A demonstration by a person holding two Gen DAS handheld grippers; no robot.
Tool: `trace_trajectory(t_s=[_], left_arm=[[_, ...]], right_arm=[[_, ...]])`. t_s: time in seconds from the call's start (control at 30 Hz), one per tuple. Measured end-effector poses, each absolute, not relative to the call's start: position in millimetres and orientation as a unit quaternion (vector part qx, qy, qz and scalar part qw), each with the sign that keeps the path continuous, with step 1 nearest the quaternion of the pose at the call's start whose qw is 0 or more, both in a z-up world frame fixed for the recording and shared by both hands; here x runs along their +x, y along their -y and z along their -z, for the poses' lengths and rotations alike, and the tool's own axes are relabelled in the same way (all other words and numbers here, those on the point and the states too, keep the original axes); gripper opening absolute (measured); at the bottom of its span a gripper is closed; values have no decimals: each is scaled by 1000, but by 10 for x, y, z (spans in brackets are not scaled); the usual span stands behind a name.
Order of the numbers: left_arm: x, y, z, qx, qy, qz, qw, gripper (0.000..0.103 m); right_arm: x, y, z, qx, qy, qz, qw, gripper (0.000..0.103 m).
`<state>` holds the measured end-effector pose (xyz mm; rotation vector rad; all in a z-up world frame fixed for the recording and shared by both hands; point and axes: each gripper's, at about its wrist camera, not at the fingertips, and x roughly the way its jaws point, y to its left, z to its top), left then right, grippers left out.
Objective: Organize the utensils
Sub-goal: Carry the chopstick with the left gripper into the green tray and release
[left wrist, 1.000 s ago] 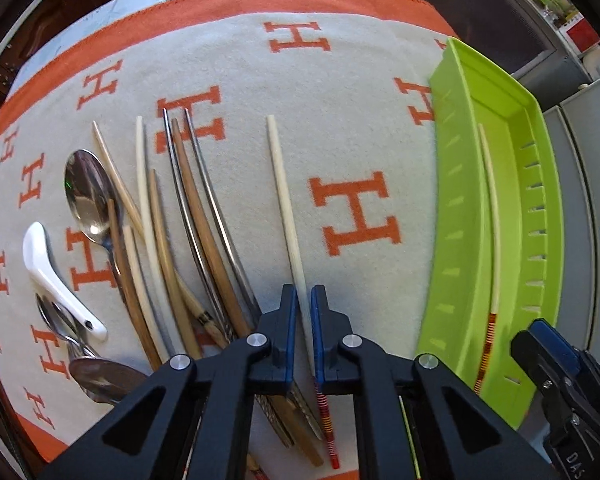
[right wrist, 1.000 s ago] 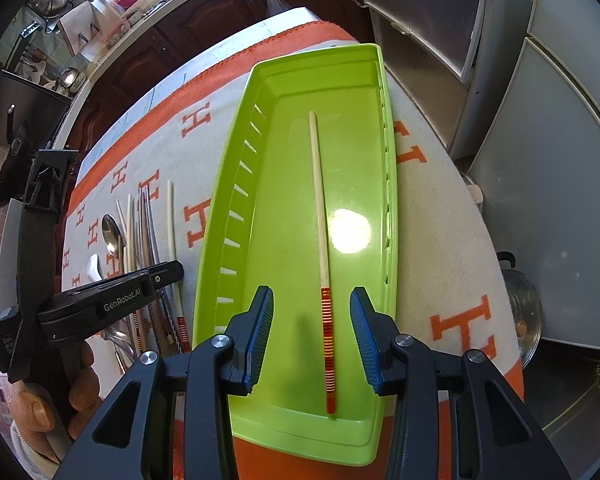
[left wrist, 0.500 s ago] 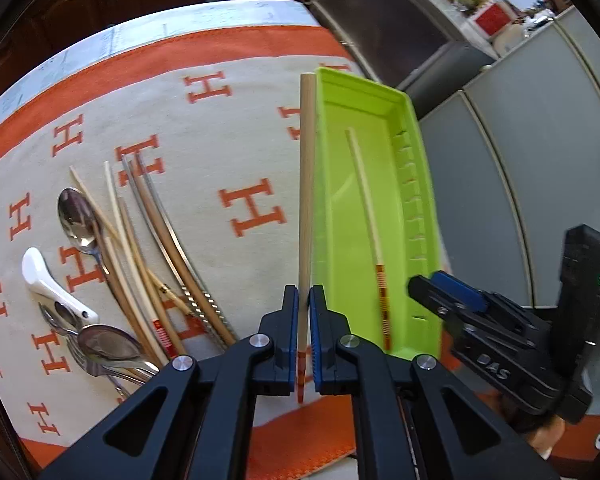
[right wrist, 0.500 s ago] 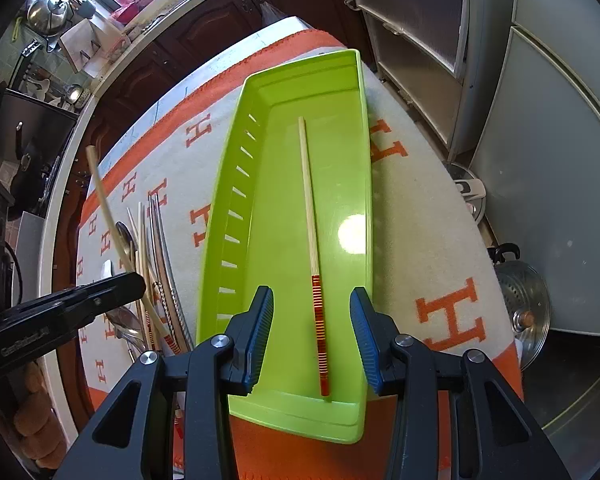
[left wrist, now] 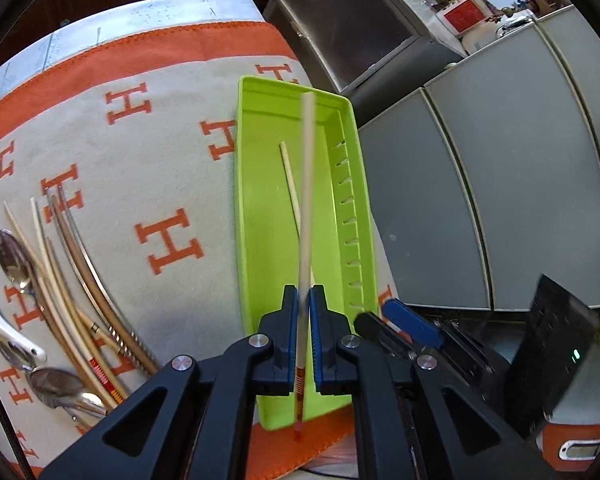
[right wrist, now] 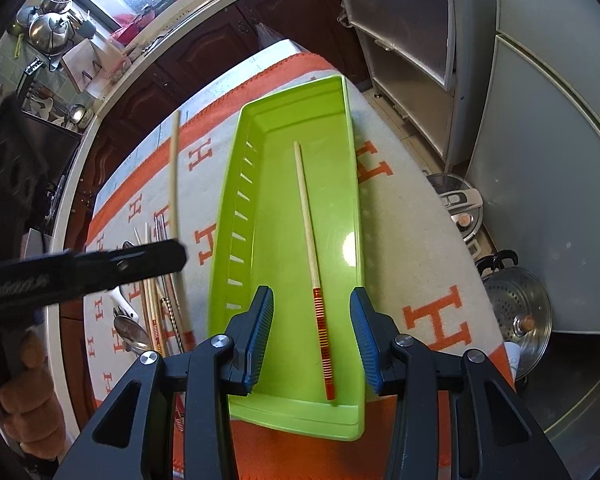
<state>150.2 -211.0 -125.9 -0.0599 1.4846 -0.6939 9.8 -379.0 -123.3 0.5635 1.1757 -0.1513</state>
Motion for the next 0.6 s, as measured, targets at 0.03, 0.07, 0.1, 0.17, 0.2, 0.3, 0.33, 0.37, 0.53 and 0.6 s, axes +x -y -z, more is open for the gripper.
trace_trajectory(t_s=[0.03,0.07,0.1,0.17,0.2,0.3,0.33,0.37,0.53,0.6], left_arm=[[1527,2154,1303,-26,-664,306,681,4],[1552,2192,1353,-26,-668,303,679,4],[1575,2224,1402,-27,-671,299,678,4],[1609,2260,1456,-20,-665,287,689,13],[1614,2268,1483,-13,-663,280,694,19],[1598,2239,1534,-18,-665,279,692,35],[1586,2229,1558,-21,-668,282,689,35],[1579,2217,1569,-25,-671,282,685,35],[1490,2032,1461,-47,-665,277,692,36],[1432,1880,1337,-41,-648,259,715,39]], right_arm=[[93,3800,1229,263,-545,72,793,41],[77,3811,1219,264,-544,73,793,41],[67,3828,1210,266,-543,74,793,41],[61,3829,1217,265,-542,76,794,41],[58,3842,1218,263,-542,80,794,41],[55,3895,1242,266,-540,88,794,41],[61,3909,1259,267,-540,88,793,41],[67,3925,1268,269,-541,89,792,41],[173,3867,1261,261,-538,84,797,41],[221,3807,1253,255,-538,77,800,41]])
